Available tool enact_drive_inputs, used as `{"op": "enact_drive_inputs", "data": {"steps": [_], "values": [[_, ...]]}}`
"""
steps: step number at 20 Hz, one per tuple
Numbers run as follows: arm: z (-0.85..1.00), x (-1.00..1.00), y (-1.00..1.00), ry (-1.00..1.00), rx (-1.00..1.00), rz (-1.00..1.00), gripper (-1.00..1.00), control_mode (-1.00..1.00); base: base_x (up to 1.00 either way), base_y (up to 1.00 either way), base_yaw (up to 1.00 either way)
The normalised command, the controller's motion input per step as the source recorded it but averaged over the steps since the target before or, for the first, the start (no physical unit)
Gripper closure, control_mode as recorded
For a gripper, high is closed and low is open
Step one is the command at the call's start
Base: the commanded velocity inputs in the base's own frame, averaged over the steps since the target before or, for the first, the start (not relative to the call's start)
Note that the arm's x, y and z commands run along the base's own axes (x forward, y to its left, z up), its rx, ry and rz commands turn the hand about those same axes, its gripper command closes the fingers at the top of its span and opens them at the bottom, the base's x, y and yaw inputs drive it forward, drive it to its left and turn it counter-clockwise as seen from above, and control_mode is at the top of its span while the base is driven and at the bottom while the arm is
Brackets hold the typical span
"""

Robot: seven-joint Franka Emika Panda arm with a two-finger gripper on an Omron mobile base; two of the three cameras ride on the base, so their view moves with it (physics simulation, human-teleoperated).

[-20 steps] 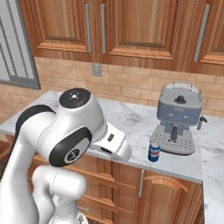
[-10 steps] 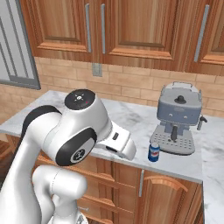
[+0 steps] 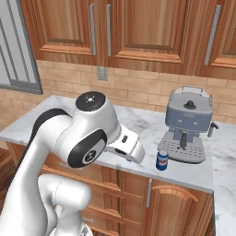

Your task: Four empty soda cans are scattered around the kitchen. Gather all the cans and cluster them next to the stove for recycling.

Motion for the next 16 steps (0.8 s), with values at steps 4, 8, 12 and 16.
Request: {"op": "enact_drive_inputs", "data": {"steps": [4, 8, 12, 16], "values": [[-0.22, 0.17, -0.03, 0.0, 0.0, 0.0, -1.0, -1.0, 0.0, 0.0, 0.0], [-0.18, 0.13, -0.12, 0.0, 0.0, 0.0, -1.0, -1.0, 0.0, 0.0, 0.0], [-0.05, 0.08, -0.23, 0.0, 0.0, 0.0, -1.0, -1.0, 0.0, 0.0, 0.0], [-0.01, 0.13, -0.17, 0.0, 0.0, 0.0, -1.0, -1.0, 0.0, 0.0, 0.0]]}}
